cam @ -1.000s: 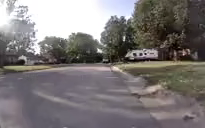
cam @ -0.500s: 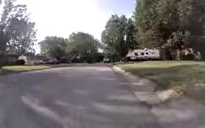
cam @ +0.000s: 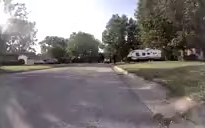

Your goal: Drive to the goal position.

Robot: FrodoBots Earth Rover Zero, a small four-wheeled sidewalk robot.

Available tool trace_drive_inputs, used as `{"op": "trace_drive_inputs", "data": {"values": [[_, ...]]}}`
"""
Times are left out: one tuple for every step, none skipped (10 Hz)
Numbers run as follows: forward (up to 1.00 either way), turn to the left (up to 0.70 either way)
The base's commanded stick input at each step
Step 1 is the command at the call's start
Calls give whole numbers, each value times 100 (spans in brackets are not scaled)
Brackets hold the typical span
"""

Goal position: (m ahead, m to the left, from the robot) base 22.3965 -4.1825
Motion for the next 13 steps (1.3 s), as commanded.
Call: {"op": "trace_drive_inputs", "data": {"values": [[85,0],[85,0],[85,0],[85,0],[85,0],[85,0],[85,0],[85,0],[85,0],[85,0],[85,0],[85,0],[85,0]]}}
